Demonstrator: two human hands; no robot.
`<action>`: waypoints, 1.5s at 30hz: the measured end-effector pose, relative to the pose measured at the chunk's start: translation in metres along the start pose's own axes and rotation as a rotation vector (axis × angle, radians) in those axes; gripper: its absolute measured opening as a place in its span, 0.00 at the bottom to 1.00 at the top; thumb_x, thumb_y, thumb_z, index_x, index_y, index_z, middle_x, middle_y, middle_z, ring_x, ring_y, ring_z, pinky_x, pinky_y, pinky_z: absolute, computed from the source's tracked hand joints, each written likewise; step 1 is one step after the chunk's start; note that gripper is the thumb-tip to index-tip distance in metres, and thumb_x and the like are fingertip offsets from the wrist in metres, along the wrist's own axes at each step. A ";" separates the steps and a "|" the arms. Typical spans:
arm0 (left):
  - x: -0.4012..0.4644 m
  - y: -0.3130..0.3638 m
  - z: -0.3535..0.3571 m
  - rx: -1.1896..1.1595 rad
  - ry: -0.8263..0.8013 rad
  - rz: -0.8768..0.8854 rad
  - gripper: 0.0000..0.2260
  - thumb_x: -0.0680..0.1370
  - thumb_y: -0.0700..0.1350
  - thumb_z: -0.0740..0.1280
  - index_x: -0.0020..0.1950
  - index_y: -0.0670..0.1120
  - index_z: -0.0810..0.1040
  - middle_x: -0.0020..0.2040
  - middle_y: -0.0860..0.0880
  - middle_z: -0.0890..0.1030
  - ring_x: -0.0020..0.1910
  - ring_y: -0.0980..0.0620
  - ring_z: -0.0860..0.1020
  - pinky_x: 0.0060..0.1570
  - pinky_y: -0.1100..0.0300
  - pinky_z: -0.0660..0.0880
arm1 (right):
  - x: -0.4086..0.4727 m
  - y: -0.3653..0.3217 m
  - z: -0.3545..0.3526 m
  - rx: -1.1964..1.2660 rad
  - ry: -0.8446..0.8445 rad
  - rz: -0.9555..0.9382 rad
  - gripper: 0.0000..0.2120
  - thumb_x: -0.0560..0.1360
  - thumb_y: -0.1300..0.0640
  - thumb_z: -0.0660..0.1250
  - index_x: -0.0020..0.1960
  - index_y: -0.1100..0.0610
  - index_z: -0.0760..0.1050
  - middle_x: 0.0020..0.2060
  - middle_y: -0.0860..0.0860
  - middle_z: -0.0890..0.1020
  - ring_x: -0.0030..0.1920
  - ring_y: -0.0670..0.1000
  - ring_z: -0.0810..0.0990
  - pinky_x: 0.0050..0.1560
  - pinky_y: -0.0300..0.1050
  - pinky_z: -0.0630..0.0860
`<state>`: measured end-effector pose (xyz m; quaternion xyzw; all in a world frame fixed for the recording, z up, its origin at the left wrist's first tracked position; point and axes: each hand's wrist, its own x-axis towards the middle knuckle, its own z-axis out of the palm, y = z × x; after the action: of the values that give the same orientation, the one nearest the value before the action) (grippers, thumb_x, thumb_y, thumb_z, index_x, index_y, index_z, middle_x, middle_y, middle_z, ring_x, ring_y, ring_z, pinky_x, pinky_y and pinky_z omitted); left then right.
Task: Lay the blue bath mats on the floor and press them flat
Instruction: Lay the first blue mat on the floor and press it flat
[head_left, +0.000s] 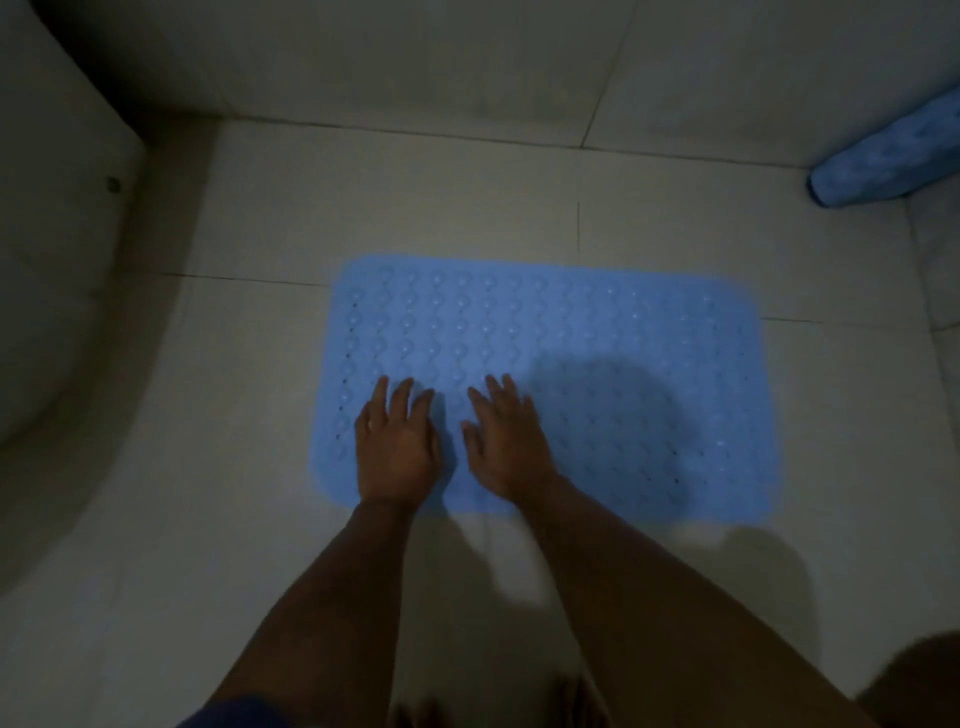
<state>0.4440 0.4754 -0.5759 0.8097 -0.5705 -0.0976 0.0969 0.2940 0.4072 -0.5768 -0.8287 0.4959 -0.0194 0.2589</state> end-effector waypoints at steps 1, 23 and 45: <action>-0.002 -0.008 0.001 0.012 0.007 -0.023 0.22 0.80 0.50 0.57 0.72 0.46 0.76 0.75 0.42 0.74 0.79 0.37 0.65 0.71 0.37 0.68 | 0.002 -0.006 0.013 -0.030 -0.021 -0.040 0.28 0.80 0.45 0.53 0.75 0.59 0.68 0.77 0.62 0.66 0.78 0.63 0.60 0.73 0.68 0.63; -0.023 -0.049 0.014 0.029 0.067 -0.111 0.24 0.83 0.53 0.55 0.77 0.49 0.72 0.81 0.42 0.65 0.83 0.37 0.56 0.77 0.35 0.59 | 0.006 -0.027 0.063 -0.281 -0.094 -0.022 0.41 0.80 0.33 0.49 0.82 0.60 0.47 0.82 0.58 0.47 0.82 0.57 0.43 0.79 0.66 0.45; 0.002 -0.048 0.053 0.116 -0.054 0.065 0.38 0.82 0.69 0.53 0.85 0.49 0.53 0.85 0.43 0.49 0.84 0.39 0.45 0.79 0.31 0.46 | 0.060 0.007 0.001 -0.022 0.061 -0.086 0.24 0.81 0.42 0.56 0.70 0.53 0.74 0.75 0.57 0.69 0.79 0.60 0.61 0.75 0.59 0.63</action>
<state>0.4740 0.4869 -0.6399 0.7920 -0.6037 -0.0828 0.0375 0.3196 0.3551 -0.5943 -0.8511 0.4675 -0.0503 0.2335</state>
